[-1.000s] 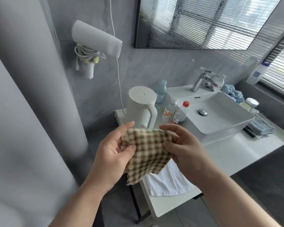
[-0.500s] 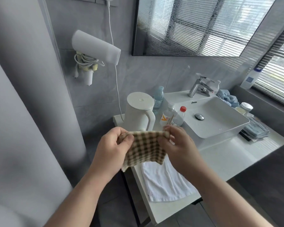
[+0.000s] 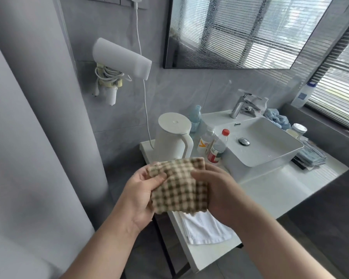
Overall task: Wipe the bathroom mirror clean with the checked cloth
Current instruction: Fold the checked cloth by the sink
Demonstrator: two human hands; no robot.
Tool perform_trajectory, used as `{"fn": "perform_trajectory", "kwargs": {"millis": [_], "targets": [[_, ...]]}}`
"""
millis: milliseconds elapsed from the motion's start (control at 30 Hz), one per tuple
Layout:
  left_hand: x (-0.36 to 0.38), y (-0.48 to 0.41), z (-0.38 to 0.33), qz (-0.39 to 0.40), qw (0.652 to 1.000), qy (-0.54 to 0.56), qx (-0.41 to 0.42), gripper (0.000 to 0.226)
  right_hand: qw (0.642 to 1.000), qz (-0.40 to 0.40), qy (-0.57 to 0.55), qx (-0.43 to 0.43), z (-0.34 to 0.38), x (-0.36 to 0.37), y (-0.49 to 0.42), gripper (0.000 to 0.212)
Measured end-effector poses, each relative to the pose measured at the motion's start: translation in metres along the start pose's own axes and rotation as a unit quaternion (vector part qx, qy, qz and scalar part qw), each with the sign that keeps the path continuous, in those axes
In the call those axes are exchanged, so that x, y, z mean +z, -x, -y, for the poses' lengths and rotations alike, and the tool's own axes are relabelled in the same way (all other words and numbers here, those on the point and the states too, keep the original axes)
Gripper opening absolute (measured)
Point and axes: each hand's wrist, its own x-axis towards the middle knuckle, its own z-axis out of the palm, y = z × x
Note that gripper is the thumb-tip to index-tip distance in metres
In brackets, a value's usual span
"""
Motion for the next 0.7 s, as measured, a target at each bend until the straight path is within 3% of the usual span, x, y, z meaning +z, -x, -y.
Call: {"fn": "perform_trajectory", "kwargs": {"millis": [100,233,400,533,700], "targets": [[-0.002,-0.002,-0.004,-0.027,0.999,0.016,0.014,0.025,0.997,-0.022,0.08,-0.009,-0.009,-0.004,0.005,0.042],[-0.01,0.0,-0.001,0.058,0.996,-0.025,-0.066,0.08,0.994,-0.07,0.077,-0.03,-0.014,-0.008,0.002,0.036],[-0.012,-0.005,0.004,-0.001,0.999,-0.019,-0.035,0.054,0.995,-0.04,0.088,-0.027,-0.016,-0.012,0.006,0.04],[-0.015,0.001,0.001,0.085,0.994,0.005,-0.074,0.061,0.998,0.048,0.028,-0.023,-0.013,-0.013,0.011,0.047],[-0.011,0.004,0.006,0.113,0.993,-0.002,-0.022,0.052,0.999,0.012,-0.033,0.036,-0.017,-0.023,0.005,0.037]]}}
